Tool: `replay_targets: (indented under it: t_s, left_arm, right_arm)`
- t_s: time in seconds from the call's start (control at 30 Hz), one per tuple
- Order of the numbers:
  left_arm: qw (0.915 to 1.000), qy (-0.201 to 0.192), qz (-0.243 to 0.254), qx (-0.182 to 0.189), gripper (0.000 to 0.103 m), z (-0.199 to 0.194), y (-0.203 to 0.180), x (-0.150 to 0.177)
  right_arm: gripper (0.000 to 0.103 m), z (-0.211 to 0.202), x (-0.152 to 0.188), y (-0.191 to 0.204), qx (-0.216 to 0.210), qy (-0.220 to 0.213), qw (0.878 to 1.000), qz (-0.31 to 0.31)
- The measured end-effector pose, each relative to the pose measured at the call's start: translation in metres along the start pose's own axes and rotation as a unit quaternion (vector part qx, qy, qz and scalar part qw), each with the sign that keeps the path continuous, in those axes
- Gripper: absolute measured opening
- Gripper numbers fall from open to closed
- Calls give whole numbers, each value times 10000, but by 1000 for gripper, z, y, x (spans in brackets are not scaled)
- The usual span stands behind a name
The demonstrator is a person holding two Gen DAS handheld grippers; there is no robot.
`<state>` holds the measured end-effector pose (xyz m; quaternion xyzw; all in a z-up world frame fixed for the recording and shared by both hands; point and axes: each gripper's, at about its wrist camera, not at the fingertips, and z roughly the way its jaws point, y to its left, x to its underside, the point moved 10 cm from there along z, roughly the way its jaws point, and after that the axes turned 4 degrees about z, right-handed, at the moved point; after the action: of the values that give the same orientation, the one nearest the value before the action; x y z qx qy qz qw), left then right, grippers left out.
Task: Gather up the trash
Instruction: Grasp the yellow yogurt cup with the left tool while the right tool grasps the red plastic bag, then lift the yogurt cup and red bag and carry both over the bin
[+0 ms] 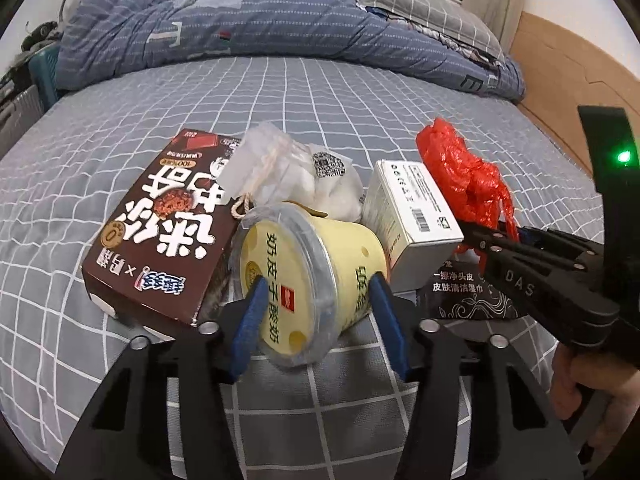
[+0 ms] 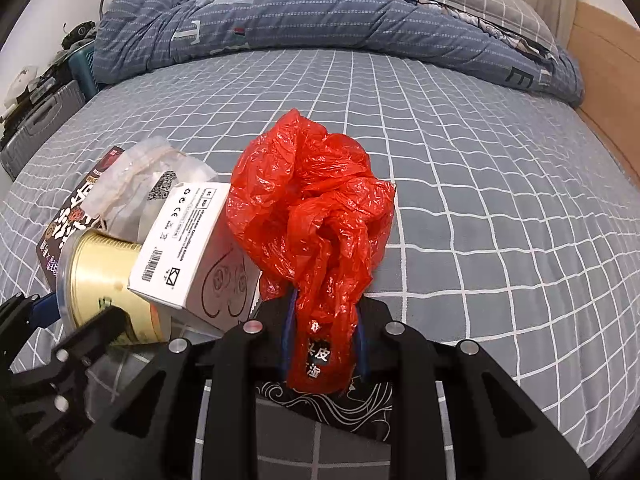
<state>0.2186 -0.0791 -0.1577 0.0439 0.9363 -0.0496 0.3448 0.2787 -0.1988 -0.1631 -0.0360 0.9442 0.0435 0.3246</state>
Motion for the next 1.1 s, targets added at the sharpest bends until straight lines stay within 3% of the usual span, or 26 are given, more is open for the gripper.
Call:
replay_targets:
  t_s: [0.47, 1.1]
  left_arm:
    - [9999, -45, -113, 96, 18, -22, 5, -8]
    - [9994, -236, -81, 239, 13, -62, 5, -6]
  right_arm:
    - [23, -7, -3, 0, 13, -85, 10000, -25]
    - [23, -44, 20, 8, 146, -231, 9996, -118]
